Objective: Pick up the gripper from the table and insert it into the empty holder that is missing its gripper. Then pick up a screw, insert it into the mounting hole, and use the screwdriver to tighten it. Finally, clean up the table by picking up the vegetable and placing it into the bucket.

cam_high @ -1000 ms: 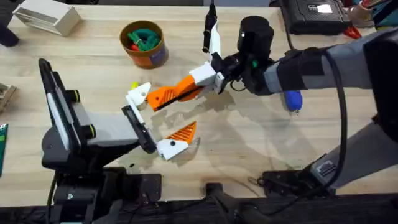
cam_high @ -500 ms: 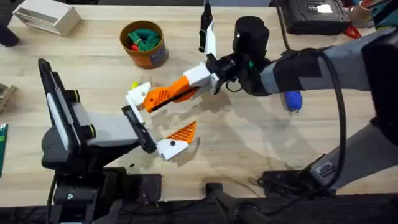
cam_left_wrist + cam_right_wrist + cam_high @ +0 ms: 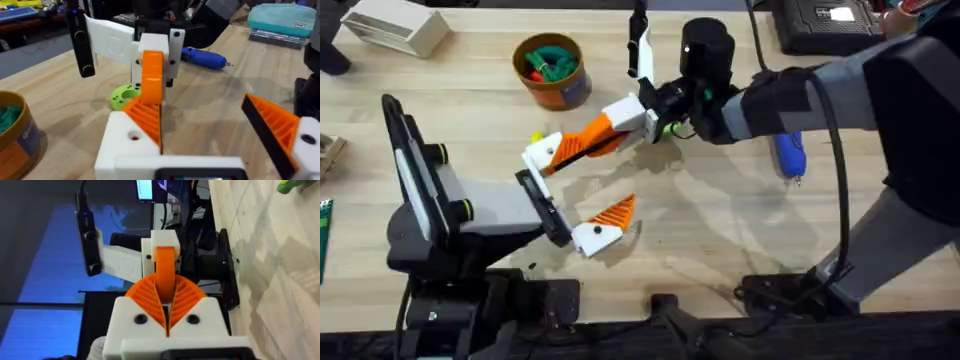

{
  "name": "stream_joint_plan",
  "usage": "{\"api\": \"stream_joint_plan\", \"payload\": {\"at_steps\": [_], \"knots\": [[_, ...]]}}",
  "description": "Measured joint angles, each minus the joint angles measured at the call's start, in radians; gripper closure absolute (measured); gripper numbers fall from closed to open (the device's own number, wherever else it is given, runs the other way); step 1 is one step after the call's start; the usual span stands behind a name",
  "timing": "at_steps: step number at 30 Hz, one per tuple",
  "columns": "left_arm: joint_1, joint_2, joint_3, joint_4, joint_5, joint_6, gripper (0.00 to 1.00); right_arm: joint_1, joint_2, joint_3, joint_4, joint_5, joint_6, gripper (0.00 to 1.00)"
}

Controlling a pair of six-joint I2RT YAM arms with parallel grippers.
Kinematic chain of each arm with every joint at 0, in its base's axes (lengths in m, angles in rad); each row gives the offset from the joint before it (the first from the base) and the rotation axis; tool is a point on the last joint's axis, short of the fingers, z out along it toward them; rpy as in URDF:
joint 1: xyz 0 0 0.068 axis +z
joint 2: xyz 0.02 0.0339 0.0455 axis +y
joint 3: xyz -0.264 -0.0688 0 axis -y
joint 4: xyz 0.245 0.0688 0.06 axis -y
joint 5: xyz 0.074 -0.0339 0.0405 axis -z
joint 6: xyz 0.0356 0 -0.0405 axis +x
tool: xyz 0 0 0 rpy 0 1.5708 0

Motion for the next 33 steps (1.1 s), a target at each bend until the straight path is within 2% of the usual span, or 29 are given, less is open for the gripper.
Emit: {"api": "stream_joint_plan", "payload": {"at_steps": [33], "knots": [[0.000,0.000,0.000,0.000,-0.006,-0.004,0.016,0.012,0.023,0.039,-0.043,-0.023,-0.001,0.986]]}}
